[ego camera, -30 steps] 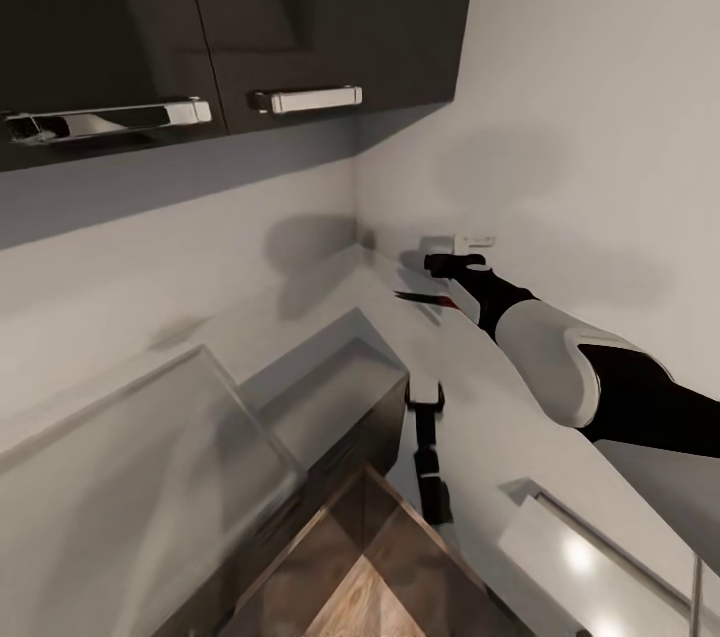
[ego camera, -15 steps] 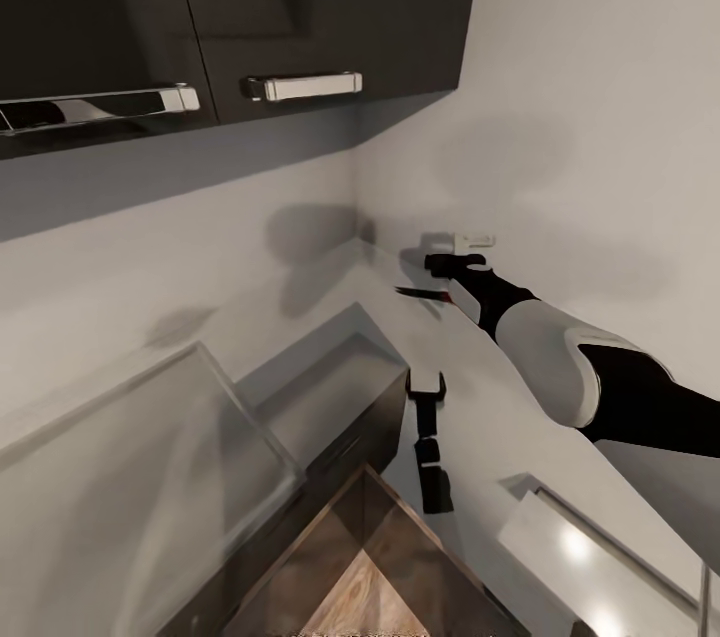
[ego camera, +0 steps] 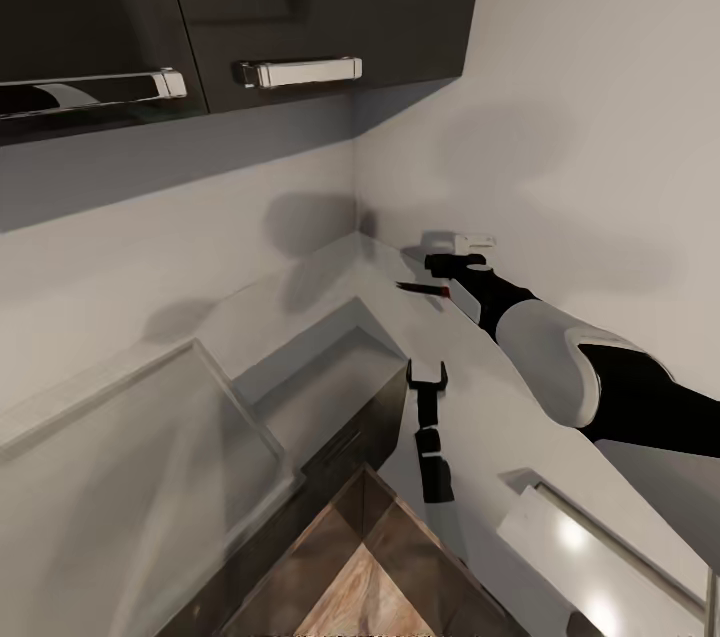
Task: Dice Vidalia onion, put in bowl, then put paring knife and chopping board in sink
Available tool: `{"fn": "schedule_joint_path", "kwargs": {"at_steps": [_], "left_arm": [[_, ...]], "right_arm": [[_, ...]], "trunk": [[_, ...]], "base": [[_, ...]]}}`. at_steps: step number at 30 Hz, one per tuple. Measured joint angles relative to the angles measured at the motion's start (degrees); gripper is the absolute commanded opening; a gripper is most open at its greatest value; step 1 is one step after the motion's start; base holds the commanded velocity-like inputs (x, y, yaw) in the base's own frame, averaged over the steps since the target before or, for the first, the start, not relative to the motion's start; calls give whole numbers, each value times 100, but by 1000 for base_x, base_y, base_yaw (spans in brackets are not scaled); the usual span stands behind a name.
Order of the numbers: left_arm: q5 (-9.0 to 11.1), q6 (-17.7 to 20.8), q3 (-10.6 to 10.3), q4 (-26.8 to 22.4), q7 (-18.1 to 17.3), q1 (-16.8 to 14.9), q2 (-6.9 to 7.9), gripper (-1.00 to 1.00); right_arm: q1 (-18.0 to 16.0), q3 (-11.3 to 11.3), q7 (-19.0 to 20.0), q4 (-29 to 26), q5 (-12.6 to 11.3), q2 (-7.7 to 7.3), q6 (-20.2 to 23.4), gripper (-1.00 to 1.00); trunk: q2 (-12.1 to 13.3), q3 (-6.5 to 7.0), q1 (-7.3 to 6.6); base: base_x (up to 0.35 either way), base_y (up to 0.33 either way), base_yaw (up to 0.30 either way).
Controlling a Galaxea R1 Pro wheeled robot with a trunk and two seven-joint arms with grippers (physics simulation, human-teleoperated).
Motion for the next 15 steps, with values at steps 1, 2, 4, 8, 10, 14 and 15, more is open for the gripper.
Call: {"fn": "schedule_joint_path", "kwargs": {"at_steps": [1, 2, 4, 8, 10, 14, 15], "left_arm": [[1, 0, 0, 0, 0, 0, 0, 100], [0, 0, 0, 0, 0, 0, 0, 100], [-1, 0, 0, 0, 0, 0, 0, 100], [1, 0, 0, 0, 0, 0, 0, 100], [0, 0, 0, 0, 0, 0, 0, 100], [0, 0, 0, 0, 0, 0, 0, 100], [0, 0, 0, 0, 0, 0, 0, 100]], "right_arm": [[0, 0, 0, 0, 0, 0, 0, 100], [0, 1, -1, 0, 0, 0, 0, 100], [0, 0, 1, 0, 0, 0, 1, 100], [0, -4, -1, -2, 0, 0, 0, 100], [0, -6, -1, -4, 0, 0, 0, 100], [0, -7, -1, -4, -2, 0, 0, 100], [0, -7, -1, -6, -5, 0, 0, 100]], "trunk": [[0, -9, 0], [0, -19, 0], [0, -38, 0], [0, -76, 0], [0, -95, 0], [0, -133, 0], [0, -142, 0]], "base": [[2, 0, 0], [2, 0, 0], [1, 0, 0], [0, 0, 0], [12, 0, 0], [48, 0, 0], [19, 0, 0]]}}
